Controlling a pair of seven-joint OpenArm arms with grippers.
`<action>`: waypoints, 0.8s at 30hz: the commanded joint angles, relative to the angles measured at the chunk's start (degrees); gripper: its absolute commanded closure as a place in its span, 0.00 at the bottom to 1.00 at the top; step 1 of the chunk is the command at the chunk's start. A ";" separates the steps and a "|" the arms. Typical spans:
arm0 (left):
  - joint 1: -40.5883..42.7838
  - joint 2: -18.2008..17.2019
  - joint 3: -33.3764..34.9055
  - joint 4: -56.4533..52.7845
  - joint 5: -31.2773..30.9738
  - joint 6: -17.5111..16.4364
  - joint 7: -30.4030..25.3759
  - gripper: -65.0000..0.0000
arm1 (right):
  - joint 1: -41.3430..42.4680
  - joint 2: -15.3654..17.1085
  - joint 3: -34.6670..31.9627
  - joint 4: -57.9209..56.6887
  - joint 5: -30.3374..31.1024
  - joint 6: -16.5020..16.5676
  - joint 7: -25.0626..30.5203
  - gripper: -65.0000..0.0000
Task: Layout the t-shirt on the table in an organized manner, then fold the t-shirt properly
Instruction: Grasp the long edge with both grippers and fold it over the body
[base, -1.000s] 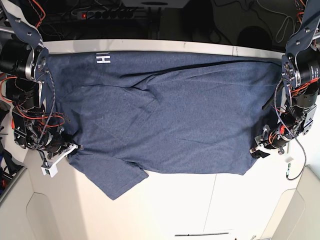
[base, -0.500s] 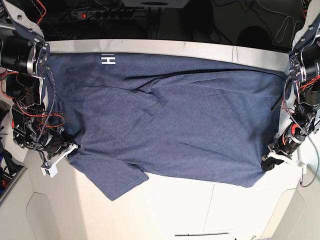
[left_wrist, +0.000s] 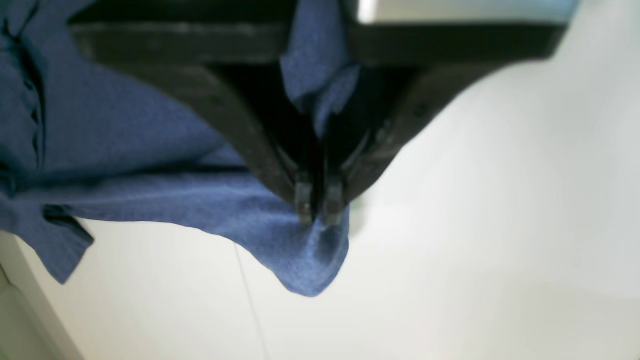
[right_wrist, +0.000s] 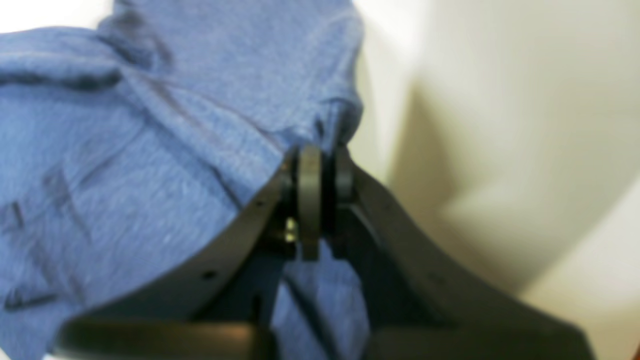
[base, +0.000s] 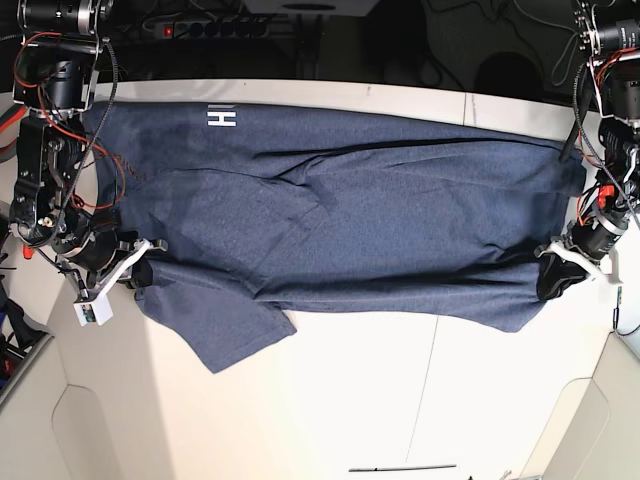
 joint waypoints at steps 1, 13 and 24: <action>0.07 -1.31 -1.62 2.45 -1.44 -0.49 -0.31 1.00 | 0.02 0.83 0.87 2.86 1.11 0.04 0.22 1.00; 8.28 -1.31 -11.52 5.90 -7.76 -0.49 10.69 1.00 | -7.91 0.83 5.90 9.01 2.99 0.04 -3.93 1.00; 10.73 2.21 -11.47 5.90 -7.89 -0.49 14.97 0.92 | -10.71 0.81 5.90 8.94 2.73 -0.35 -5.03 0.89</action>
